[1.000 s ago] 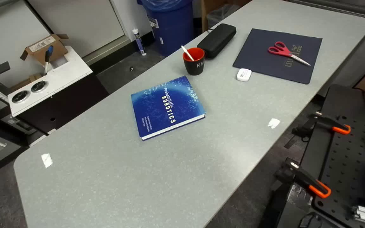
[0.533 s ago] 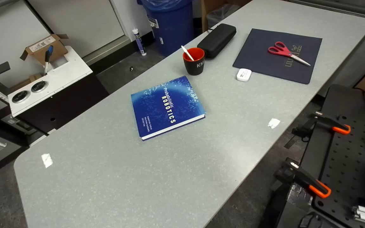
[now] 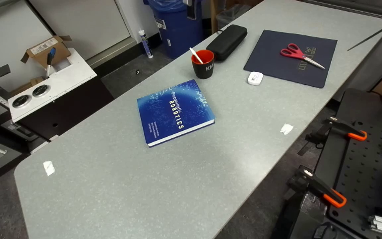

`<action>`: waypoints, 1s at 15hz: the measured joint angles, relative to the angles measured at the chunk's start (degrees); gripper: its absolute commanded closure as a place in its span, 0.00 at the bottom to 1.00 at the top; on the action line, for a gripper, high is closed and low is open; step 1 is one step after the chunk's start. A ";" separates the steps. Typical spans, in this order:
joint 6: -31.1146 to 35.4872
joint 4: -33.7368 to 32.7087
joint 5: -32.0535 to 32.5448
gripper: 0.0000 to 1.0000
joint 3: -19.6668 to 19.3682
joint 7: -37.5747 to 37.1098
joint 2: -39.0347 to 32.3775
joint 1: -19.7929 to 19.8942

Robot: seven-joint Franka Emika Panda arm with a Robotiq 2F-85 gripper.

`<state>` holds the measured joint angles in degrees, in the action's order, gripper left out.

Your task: Take the pen out of the mug and put it on the table

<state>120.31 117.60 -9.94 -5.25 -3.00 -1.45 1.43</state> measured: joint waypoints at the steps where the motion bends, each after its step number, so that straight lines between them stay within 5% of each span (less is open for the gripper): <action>1: -0.41 -1.08 -1.15 0.00 0.00 0.38 -1.59 0.27; 8: -1.99 -3.46 -1.95 0.00 0.09 0.38 -3.00 0.48; 15: 8.26 -8.37 -1.42 0.00 -0.24 -5.17 -15.77 1.22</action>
<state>128.57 109.23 -11.36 -5.49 -8.17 -17.22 2.65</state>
